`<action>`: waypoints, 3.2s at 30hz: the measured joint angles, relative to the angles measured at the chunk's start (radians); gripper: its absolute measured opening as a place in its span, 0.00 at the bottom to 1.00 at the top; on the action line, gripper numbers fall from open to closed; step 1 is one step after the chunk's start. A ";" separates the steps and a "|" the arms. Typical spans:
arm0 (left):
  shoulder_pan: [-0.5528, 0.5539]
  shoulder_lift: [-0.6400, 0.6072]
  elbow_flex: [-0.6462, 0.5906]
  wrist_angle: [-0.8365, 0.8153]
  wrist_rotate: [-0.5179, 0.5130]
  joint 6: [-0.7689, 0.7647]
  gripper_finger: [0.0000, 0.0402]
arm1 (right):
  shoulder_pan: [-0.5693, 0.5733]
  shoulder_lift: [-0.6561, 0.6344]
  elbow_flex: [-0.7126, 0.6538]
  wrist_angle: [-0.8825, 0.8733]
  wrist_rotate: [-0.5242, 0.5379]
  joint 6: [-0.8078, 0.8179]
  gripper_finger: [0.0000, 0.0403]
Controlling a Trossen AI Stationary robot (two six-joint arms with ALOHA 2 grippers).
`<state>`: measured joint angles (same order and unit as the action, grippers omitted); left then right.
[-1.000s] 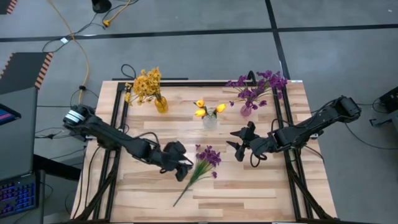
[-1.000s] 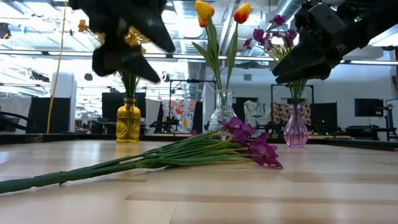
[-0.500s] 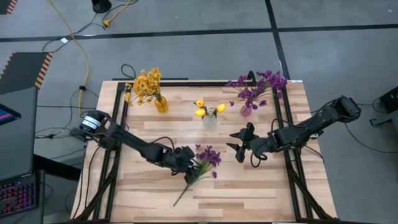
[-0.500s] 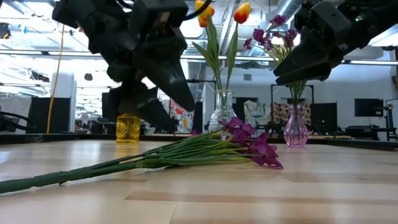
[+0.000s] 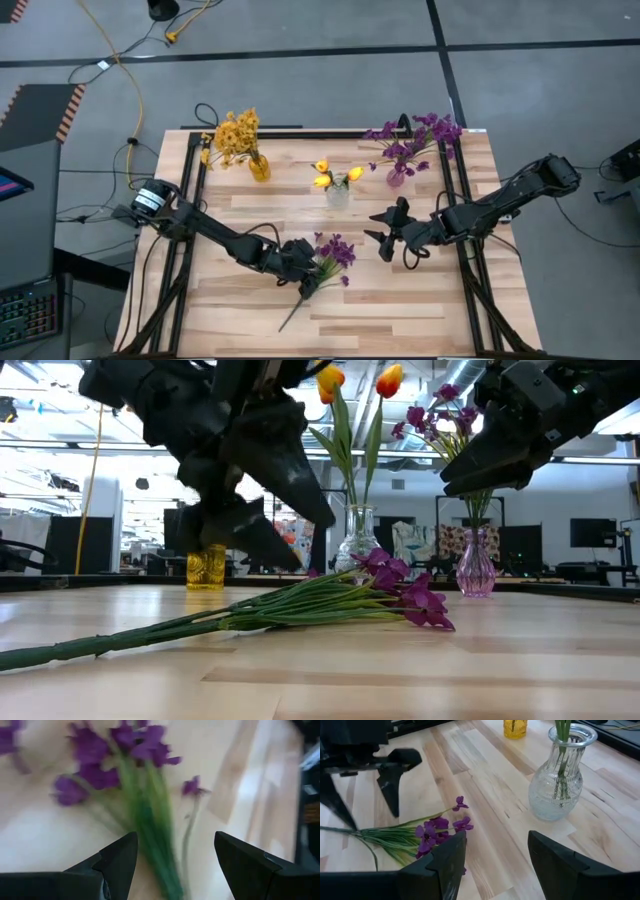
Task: Sort flowers into vase by color
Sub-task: Put the violet flowers into the pink vase
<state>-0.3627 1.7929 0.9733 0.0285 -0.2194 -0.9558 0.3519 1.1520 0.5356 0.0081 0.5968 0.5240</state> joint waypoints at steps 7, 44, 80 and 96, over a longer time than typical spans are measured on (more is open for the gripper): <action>-0.002 0.056 0.014 0.023 0.039 -0.037 0.63 | 0.000 0.000 0.000 -0.001 0.000 0.000 0.60; -0.017 0.091 0.044 -0.021 0.056 0.011 0.63 | 0.000 0.000 0.000 0.000 -0.023 0.000 0.60; -0.019 0.185 0.131 -0.040 0.084 0.025 0.59 | 0.000 0.000 0.000 0.015 -0.022 0.000 0.60; -0.015 0.189 0.130 -0.082 0.025 0.015 0.02 | 0.000 0.000 0.000 0.036 -0.023 0.000 0.60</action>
<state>-0.3779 1.9820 1.1031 -0.0535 -0.1945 -0.9405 0.3515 1.1519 0.5358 0.0438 0.5743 0.5237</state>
